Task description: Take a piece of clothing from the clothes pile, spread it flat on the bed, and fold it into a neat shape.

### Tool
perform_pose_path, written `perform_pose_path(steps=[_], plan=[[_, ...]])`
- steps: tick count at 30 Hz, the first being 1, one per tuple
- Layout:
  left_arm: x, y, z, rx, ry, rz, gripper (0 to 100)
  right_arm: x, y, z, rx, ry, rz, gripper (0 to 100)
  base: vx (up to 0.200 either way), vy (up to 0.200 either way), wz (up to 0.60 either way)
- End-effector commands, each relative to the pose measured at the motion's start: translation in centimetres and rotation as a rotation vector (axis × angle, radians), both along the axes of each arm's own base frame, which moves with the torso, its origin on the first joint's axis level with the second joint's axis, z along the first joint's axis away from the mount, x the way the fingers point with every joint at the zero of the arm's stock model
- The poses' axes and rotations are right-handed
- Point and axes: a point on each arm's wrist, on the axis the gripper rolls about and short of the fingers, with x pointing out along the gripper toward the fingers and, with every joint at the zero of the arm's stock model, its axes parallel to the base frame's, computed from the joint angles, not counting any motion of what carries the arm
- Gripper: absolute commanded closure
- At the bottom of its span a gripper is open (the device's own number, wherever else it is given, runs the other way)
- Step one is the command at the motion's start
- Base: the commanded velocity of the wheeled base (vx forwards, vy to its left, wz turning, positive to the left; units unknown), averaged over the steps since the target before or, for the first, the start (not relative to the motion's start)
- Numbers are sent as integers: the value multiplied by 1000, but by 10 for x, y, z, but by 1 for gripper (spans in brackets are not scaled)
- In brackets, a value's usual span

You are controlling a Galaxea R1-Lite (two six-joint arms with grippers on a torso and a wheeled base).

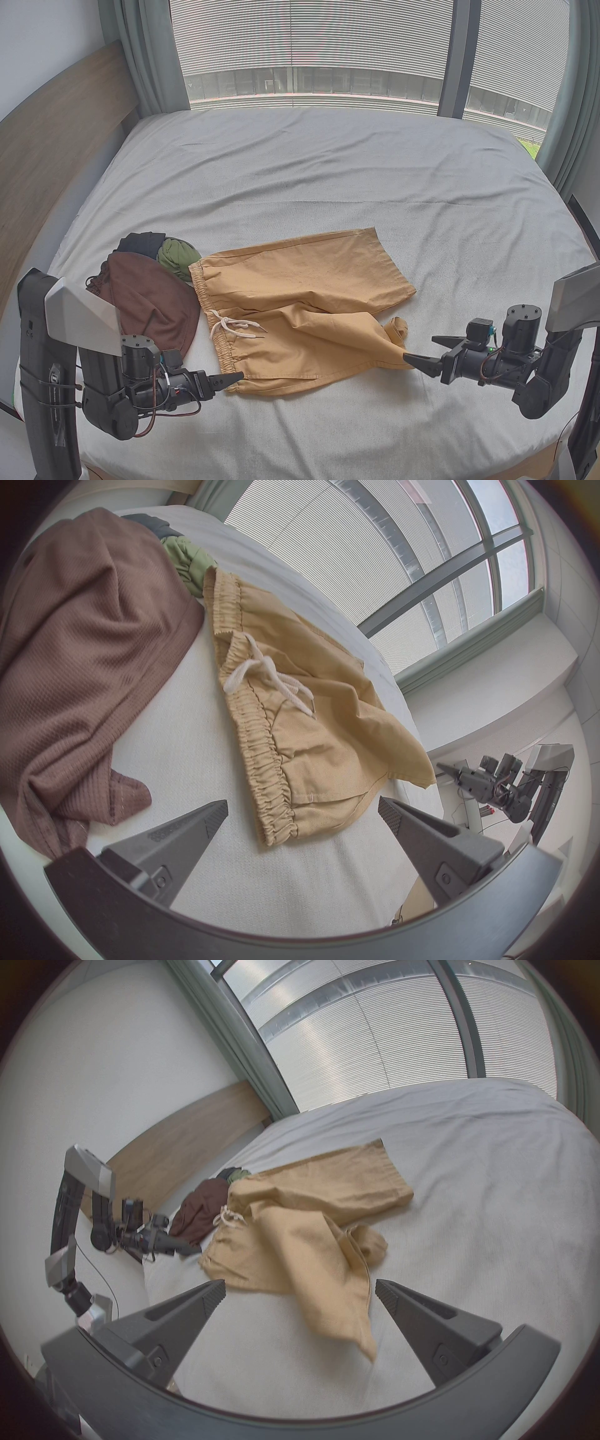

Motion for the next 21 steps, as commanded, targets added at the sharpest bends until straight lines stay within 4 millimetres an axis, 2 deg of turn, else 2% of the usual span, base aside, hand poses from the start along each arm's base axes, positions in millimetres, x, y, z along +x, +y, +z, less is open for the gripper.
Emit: perform_pose_path(steps=[1,12,19,21], plan=[[-2,-5,-15,13,43,-14,0,18,5,12,47,-71,-5,0,0,0,0],[7,-22,-14,-15,18,-40,0,28,8,20,112,-82,-25,0,0,0,0],[10,-24,-16,-8,9,-28,0,30,6,24,148,-80,-14,0,0,0,0],[10,-25,-16,-6,10,-30,0,32,5,31,156,-105,-18,0,0,0,0]])
